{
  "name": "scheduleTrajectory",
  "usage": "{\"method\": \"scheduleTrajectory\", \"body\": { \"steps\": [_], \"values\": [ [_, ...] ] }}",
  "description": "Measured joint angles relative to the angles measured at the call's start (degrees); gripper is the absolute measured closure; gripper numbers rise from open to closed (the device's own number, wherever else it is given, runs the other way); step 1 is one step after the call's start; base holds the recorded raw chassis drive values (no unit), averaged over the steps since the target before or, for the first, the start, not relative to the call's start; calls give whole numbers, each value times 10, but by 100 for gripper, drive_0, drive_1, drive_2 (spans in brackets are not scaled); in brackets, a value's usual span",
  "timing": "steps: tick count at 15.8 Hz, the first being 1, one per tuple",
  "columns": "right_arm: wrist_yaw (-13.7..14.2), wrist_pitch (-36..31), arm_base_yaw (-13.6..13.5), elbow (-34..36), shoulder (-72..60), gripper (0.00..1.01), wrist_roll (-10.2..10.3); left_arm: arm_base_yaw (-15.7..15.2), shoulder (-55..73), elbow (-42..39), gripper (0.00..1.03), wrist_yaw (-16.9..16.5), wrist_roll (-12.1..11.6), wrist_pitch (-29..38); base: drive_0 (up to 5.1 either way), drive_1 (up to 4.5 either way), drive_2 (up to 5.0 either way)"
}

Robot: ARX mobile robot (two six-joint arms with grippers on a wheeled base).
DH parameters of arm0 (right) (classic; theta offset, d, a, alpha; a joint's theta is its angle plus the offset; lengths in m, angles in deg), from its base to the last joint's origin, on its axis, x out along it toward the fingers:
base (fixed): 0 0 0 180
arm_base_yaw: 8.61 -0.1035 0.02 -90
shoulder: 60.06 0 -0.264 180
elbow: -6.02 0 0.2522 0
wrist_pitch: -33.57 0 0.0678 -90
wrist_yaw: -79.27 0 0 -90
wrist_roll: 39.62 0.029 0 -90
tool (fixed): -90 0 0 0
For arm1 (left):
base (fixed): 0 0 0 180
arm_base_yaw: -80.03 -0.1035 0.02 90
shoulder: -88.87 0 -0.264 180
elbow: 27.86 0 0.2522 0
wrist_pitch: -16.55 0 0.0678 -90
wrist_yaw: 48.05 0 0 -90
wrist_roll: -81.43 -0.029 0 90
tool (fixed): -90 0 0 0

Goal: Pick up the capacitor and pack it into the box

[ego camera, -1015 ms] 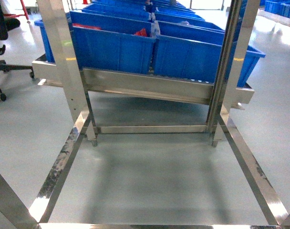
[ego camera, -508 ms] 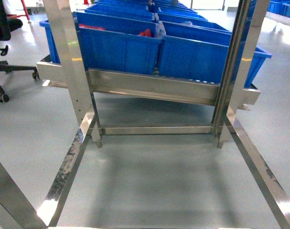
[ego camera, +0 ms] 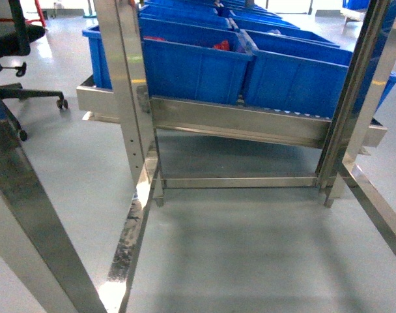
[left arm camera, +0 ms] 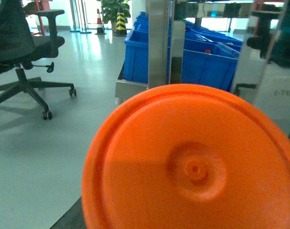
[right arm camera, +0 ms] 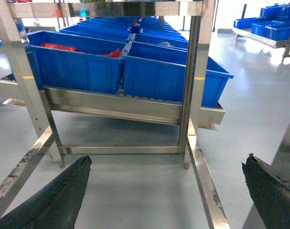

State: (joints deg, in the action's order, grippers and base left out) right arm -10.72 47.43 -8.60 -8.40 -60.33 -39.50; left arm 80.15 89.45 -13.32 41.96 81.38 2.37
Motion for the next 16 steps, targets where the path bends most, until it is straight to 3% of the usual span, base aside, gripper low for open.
{"method": "scheduleTrajectory", "body": {
  "steps": [16],
  "values": [
    [0, 1, 0, 0, 0, 3, 0, 0, 0, 0, 59, 0, 0, 1, -484, 210, 285]
  ]
}}
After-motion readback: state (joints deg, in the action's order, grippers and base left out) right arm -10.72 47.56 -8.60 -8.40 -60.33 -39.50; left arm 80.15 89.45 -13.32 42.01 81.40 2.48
